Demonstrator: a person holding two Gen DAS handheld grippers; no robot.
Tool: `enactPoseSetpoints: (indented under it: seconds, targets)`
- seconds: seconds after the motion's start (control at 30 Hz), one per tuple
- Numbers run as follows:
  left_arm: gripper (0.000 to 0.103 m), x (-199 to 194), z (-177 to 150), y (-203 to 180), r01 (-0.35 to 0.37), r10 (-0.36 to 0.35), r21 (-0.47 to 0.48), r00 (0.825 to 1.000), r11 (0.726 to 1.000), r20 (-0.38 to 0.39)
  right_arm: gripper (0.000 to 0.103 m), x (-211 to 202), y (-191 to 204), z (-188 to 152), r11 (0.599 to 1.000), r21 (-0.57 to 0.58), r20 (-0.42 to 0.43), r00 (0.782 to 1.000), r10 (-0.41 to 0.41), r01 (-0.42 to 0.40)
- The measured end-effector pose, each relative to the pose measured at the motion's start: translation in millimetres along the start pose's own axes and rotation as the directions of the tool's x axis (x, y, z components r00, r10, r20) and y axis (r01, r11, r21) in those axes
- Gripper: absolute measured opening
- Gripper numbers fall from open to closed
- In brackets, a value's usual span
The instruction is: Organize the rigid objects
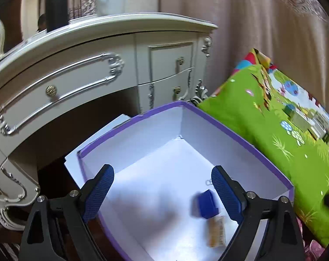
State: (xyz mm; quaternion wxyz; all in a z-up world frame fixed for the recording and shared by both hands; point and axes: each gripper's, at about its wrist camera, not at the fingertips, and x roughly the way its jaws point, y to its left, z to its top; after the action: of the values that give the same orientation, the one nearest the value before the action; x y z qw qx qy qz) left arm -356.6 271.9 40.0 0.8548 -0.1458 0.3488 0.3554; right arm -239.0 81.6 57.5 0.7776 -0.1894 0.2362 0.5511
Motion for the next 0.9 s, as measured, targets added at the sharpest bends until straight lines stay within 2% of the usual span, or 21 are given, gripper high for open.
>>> enactPoseSetpoints:
  seconds: [0.1, 0.17, 0.23, 0.27, 0.3, 0.33, 0.43, 0.47, 0.57, 0.63, 0.67, 0.73, 0.77, 0.8, 0.87, 0.9]
  targets:
    - [0.092, -1.9, 2.7, -22.6, 0.063, -0.063, 0.042, 0.998, 0.997, -0.013, 0.085, -20.3, -37.9, -9.9, 0.993, 0.090, 0.020, 0.996, -0.083, 0.081]
    - [0.092, -2.6, 5.2, -49.2, 0.152, -0.150, 0.081, 0.988, 0.985, -0.036, 0.086, -34.4, -69.0, -21.9, 0.976, 0.171, 0.002, 0.990, -0.139, 0.137]
    - [0.092, -3.1, 5.8, -77.2, 0.253, -0.245, 0.128, 0.967, 0.959, -0.075, 0.086, -50.3, -100.6, -42.2, 0.945, 0.247, -0.033, 0.976, -0.213, 0.215]
    - [0.093, -1.6, 6.2, -95.8, 0.310, -0.295, 0.155, 0.949, 0.938, -0.114, 0.086, -57.3, -113.7, -51.4, 0.928, 0.276, -0.051, 0.968, -0.245, 0.249]
    - [0.093, 0.9, 6.4, -115.5, 0.373, -0.347, 0.180, 0.924, 0.910, -0.160, 0.086, -67.4, -130.1, -65.2, 0.901, 0.315, -0.079, 0.954, -0.289, 0.299]
    - [0.093, 5.2, 6.3, -141.7, 0.459, -0.416, 0.202, 0.882, 0.865, -0.222, 0.087, -77.8, -146.7, -80.3, 0.869, 0.353, -0.109, 0.938, -0.330, 0.347]
    - [0.093, 15.3, 3.6, -208.1, 0.556, -0.469, 0.256, 0.819, 0.791, -0.329, 0.087, -111.2, -193.2, -119.6, 0.762, 0.457, -0.208, 0.888, -0.410, 0.459]
    - [0.093, 18.5, 2.6, -230.6, 0.574, -0.475, 0.278, 0.807, 0.770, -0.351, 0.087, -122.8, -209.9, -134.8, 0.715, 0.493, -0.251, 0.868, -0.429, 0.496]
    - [0.093, 24.9, -3.3, -292.4, 0.609, -0.491, 0.339, 0.787, 0.717, -0.375, 0.087, -160.6, -264.4, -179.5, 0.551, 0.578, -0.370, 0.796, -0.479, 0.601]
    - [0.093, 33.5, -7.6, -336.3, 0.626, -0.495, 0.374, 0.775, 0.685, -0.392, 0.087, -176.9, -297.4, -199.6, 0.463, 0.604, -0.429, 0.755, -0.496, 0.648]
    - [0.093, 37.3, -8.6, -353.1, 0.633, -0.497, 0.382, 0.770, 0.673, -0.400, 0.087, -182.8, -314.5, -208.3, 0.430, 0.622, -0.446, 0.747, -0.492, 0.655]
    - [0.093, 47.6, -16.6, -387.3, 0.640, -0.481, 0.396, 0.762, 0.658, -0.433, 0.087, -186.6, -345.8, -217.6, 0.391, 0.657, -0.452, 0.751, -0.481, 0.645]
    - [0.099, 47.9, -18.9, -398.5, 0.610, -0.462, 0.431, 0.789, 0.665, -0.404, 0.087, -185.2, -357.0, -218.4, 0.377, 0.662, -0.459, 0.748, -0.480, 0.648]
    - [0.102, 48.6, -22.2, -407.4, 0.594, -0.451, 0.455, 0.803, 0.663, -0.391, 0.087, -183.1, -367.8, -218.4, 0.366, 0.669, -0.462, 0.747, -0.478, 0.647]
    - [0.103, 50.0, -31.7, -425.0, 0.538, -0.403, 0.538, 0.843, 0.649, -0.356, 0.087, -171.6, -392.5, -214.4, 0.352, 0.691, -0.456, 0.758, -0.466, 0.632]
    - [0.103, 48.2, -34.1, -427.3, 0.533, -0.419, 0.559, 0.846, 0.636, -0.330, 0.087, -167.9, -402.0, -212.4, 0.345, 0.697, -0.455, 0.759, -0.466, 0.629]
